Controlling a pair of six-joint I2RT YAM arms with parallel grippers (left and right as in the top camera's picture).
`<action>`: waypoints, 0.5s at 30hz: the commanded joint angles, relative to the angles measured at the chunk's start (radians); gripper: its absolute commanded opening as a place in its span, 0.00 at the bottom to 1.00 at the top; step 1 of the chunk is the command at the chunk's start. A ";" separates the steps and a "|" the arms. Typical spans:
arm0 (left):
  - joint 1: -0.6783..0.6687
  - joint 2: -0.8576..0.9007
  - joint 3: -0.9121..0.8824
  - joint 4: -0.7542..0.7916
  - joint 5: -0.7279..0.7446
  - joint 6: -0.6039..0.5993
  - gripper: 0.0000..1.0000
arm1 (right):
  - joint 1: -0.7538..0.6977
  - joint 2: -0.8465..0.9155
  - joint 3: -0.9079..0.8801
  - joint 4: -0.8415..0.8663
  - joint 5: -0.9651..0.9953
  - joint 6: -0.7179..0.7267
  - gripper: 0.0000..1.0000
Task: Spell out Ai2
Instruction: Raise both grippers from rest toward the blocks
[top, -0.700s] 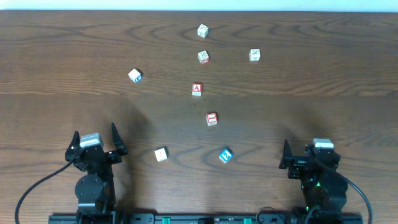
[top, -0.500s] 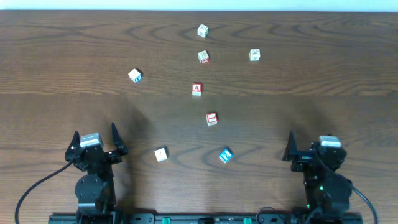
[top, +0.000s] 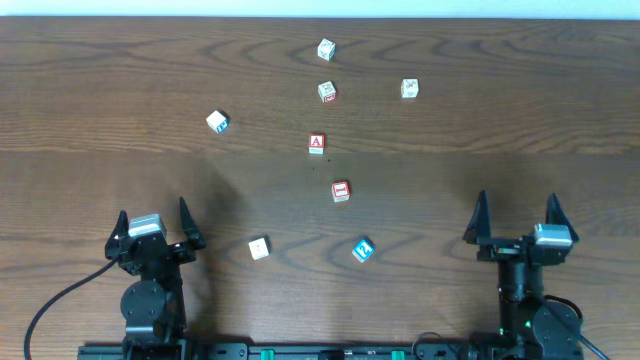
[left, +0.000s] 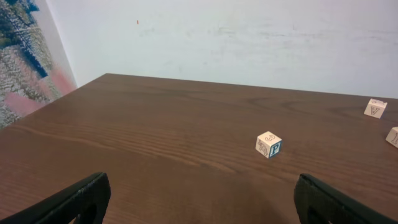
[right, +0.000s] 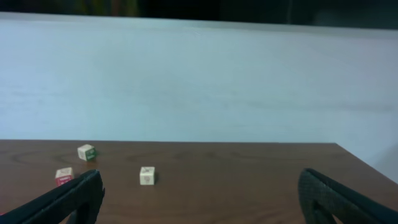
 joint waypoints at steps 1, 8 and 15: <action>-0.004 -0.006 -0.033 -0.019 0.011 0.011 0.95 | -0.007 -0.005 -0.003 0.005 -0.026 -0.011 0.99; -0.004 -0.006 -0.033 -0.019 0.011 0.011 0.95 | -0.007 -0.005 -0.003 -0.065 -0.029 0.058 0.99; -0.004 -0.006 -0.033 -0.011 0.028 0.011 0.95 | -0.007 -0.004 -0.003 -0.085 -0.038 0.154 0.99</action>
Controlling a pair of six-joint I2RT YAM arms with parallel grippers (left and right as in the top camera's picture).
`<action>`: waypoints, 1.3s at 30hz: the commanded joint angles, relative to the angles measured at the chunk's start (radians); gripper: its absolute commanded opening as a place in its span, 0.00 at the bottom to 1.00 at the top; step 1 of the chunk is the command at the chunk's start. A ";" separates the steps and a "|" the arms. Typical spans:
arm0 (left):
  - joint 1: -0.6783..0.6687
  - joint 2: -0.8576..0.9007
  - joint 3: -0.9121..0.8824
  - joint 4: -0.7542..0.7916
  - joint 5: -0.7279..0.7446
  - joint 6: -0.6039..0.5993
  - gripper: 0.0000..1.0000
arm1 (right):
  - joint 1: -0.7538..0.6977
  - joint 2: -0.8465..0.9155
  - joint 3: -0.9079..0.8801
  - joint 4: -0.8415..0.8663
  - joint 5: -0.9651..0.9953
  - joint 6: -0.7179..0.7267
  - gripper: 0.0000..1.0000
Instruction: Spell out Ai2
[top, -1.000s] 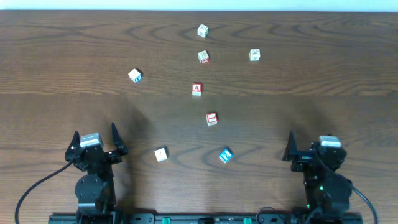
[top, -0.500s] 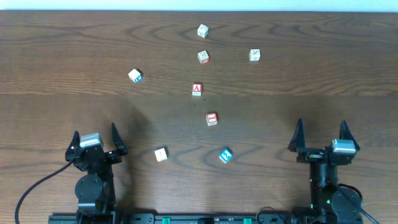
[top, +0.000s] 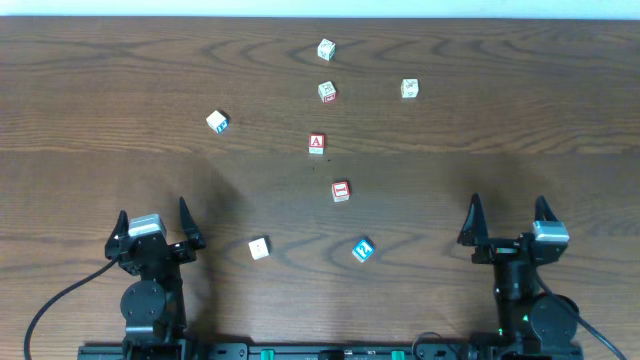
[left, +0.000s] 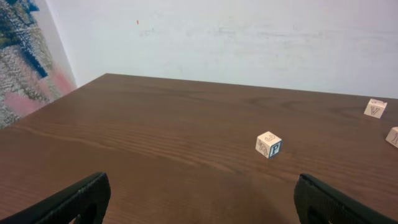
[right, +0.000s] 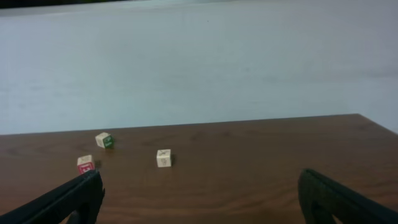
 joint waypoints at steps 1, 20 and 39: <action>-0.004 -0.006 -0.033 0.015 0.027 0.011 0.95 | -0.007 -0.005 -0.002 0.011 -0.032 0.042 0.99; -0.004 0.262 0.665 -0.003 0.370 0.074 0.95 | -0.007 -0.004 0.043 0.010 -0.226 0.360 0.99; -0.004 0.950 1.272 -0.494 0.443 0.112 0.95 | -0.007 0.904 1.198 -0.850 -0.024 0.147 0.99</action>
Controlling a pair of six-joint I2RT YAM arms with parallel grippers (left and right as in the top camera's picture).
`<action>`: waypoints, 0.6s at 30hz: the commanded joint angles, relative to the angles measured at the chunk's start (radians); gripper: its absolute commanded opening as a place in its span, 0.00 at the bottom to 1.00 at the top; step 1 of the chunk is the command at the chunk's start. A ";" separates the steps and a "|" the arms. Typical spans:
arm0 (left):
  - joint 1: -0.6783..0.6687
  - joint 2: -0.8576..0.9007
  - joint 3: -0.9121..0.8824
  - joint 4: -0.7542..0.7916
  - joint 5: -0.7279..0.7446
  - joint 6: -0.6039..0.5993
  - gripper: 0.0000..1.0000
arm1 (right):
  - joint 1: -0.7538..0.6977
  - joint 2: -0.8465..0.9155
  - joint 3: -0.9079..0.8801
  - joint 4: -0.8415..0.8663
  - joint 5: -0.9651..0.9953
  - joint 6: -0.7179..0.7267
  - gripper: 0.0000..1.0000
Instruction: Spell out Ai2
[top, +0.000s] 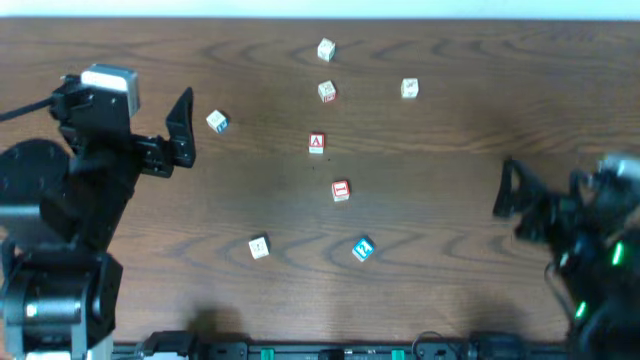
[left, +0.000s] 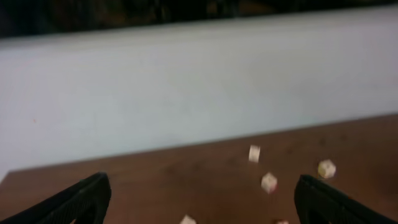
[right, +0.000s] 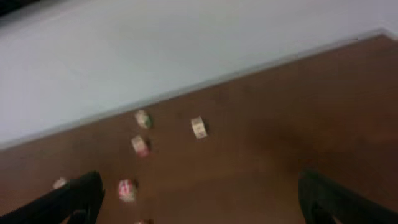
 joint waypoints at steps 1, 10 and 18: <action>-0.004 0.047 0.022 -0.068 0.021 0.028 0.95 | -0.006 0.236 0.226 -0.144 0.016 -0.079 0.99; -0.004 0.191 0.026 -0.320 0.185 -0.045 0.95 | 0.084 0.740 0.544 -0.525 -0.381 -0.395 0.99; -0.148 0.481 0.033 -0.437 -0.078 0.005 0.95 | 0.416 0.939 0.516 -0.433 0.000 -0.249 0.99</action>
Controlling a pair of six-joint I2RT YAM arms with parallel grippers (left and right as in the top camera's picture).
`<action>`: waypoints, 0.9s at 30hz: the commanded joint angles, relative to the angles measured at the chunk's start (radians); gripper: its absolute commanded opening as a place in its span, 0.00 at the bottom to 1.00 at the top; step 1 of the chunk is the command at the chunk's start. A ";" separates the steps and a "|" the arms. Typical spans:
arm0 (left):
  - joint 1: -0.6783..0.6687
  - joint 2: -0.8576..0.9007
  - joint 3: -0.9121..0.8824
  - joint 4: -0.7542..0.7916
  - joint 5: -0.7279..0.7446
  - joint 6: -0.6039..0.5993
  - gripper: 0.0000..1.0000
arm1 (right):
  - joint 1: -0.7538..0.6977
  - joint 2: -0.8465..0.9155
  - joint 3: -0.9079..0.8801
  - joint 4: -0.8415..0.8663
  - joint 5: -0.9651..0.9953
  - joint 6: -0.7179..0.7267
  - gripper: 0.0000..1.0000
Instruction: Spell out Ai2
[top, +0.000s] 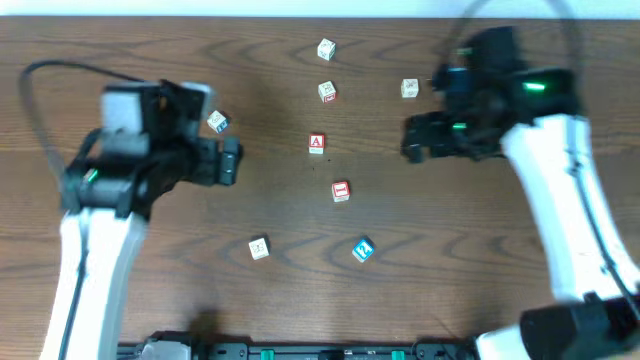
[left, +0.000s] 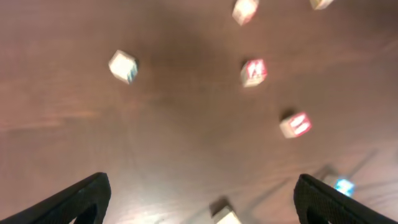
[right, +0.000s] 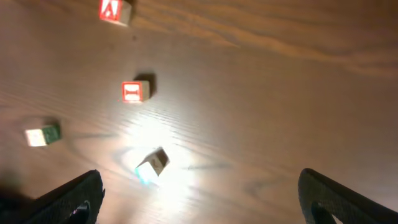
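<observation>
Small letter blocks lie scattered on the brown table (top: 120, 60). The red A block (top: 317, 143) (left: 253, 71) (right: 114, 10) is near the middle. Just nearer sits a red block that reads like an I (top: 341, 190) (left: 296, 124) (right: 135, 91). A blue-faced block (top: 362, 249) (right: 151, 166) lies nearer still, its marking unreadable. My left gripper (top: 222, 160) (left: 199, 205) hangs open and empty above the table, left of these blocks. On their right, my right gripper (top: 418, 140) (right: 199, 202) is also raised, open and empty.
A plain pale block (top: 259, 247) lies left of the blue one. A blue-sided block (top: 217, 121) (left: 123, 66) sits by the left arm. Three more blocks (top: 326, 48) (top: 327, 91) (top: 409, 89) lie at the far side.
Both arms have moved inward from the table's sides and now stand high over it, their cameras looking down on the blocks. Both grippers stay open. No block has shifted.
Both arms first sat folded at the near edge with open grippers, looking along the table. Then the right wrist view had tilted slightly. Later both arms were raised at the sides. Now they hang over the blocks, which have stayed in place.
</observation>
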 joint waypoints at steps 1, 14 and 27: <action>-0.071 0.132 0.018 -0.014 -0.129 0.011 0.95 | 0.127 0.020 0.000 0.074 0.040 -0.016 0.99; -0.171 0.407 0.190 0.098 -0.271 0.023 0.95 | 0.237 0.252 0.003 0.209 0.285 0.330 0.99; -0.132 0.562 0.278 0.113 -0.332 0.063 0.95 | 0.282 0.282 0.003 0.264 0.142 0.386 0.89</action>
